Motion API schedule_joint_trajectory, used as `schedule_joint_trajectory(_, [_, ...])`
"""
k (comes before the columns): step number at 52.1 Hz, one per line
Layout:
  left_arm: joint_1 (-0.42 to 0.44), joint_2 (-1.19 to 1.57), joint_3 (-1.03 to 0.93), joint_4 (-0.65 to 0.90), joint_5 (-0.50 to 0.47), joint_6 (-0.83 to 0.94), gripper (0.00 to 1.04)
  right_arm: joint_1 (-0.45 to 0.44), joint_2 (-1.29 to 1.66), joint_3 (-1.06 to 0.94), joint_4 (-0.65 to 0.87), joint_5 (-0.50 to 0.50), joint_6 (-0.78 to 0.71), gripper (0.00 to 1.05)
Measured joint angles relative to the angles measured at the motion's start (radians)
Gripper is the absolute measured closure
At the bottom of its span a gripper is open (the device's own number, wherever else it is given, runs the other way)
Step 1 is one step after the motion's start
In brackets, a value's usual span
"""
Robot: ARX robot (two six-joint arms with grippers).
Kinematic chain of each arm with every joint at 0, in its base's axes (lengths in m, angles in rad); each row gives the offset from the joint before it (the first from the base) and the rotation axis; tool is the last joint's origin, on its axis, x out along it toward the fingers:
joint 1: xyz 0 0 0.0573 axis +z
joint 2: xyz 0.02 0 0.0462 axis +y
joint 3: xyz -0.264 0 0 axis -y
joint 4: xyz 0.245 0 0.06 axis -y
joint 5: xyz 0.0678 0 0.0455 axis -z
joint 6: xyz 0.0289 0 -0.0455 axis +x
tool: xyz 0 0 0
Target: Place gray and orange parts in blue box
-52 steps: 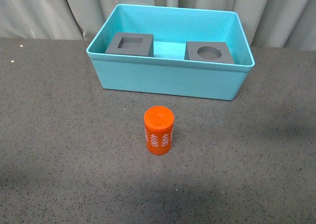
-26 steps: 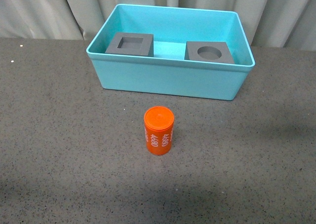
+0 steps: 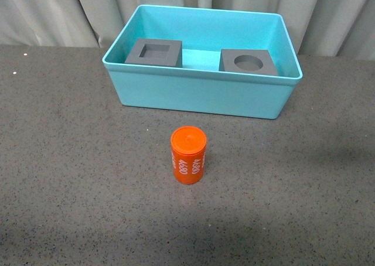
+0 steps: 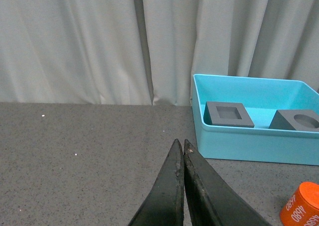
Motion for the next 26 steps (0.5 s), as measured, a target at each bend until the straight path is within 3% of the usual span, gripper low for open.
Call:
schedule_joint_trajectory(8, [0.000, -0.047, 0.000, -0.048, 0.000, 0.000, 1.01, 0.000, 0.000, 0.000, 0.000, 0.000, 0.000, 0.10])
schedule_joint_trajectory(12, [0.000, -0.164, 0.000, -0.197, 0.000, 0.000, 1.01, 0.000, 0.000, 0.000, 0.000, 0.000, 0.000, 0.10])
schedule_joint_trajectory(20, [0.000, -0.206, 0.000, -0.213, 0.000, 0.000, 1.00, 0.000, -0.001, 0.000, 0.000, 0.000, 0.000, 0.10])
schedule_joint_trajectory(26, [0.000, -0.206, 0.000, -0.213, 0.000, 0.000, 0.77, 0.000, 0.000, 0.000, 0.000, 0.000, 0.000, 0.10])
